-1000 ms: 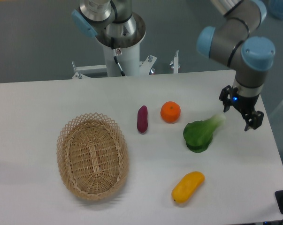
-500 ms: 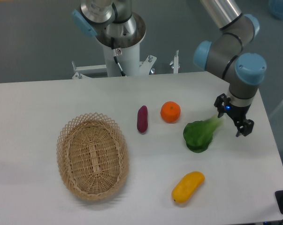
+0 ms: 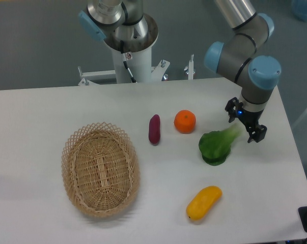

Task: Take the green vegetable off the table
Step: 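Move the open gripper down toward the green bok choy stem, then close the gripper on the bok choy's leafy stem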

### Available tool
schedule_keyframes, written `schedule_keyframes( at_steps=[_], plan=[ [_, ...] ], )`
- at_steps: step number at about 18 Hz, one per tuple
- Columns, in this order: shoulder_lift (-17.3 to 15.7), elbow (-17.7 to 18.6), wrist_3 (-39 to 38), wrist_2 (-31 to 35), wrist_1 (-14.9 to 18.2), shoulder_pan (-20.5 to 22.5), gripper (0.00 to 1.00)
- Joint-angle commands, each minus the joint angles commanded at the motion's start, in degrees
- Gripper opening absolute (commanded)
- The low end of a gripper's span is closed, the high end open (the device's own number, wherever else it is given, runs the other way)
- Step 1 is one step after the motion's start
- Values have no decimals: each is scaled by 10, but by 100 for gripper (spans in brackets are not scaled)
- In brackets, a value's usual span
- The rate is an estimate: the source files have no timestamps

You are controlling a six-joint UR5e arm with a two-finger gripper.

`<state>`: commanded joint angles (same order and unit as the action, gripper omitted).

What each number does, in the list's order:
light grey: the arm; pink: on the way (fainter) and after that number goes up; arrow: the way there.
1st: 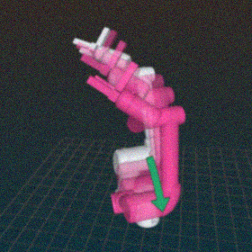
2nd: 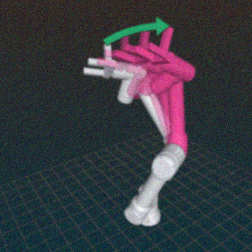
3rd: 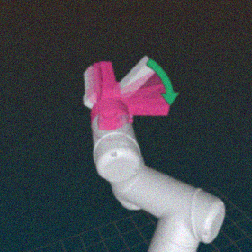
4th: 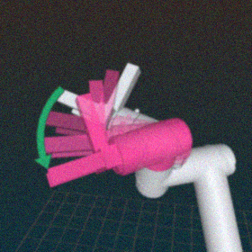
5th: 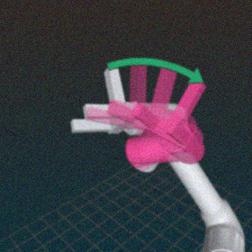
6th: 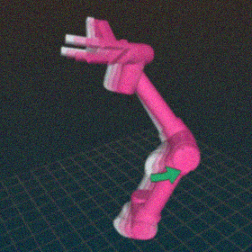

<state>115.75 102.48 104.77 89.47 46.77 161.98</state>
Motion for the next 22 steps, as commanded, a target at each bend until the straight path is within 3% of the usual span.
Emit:
schedule_keyframes(
  at_steps=[1,7,12,14,15,18,22],
  plan=[
    [2,4,-3,0,-14,-1,100],
    [2,32,-5,17,-22,-3,100],
    [7,32,-6,21,-41,-3,100],
    [7,29,-18,19,-51,-4,61],
    [7,29,-16,20,-52,-3,52],
    [7,28,-12,20,-52,-3,34],
    [6,25,-11,20,-52,-3,28]
  ],
)
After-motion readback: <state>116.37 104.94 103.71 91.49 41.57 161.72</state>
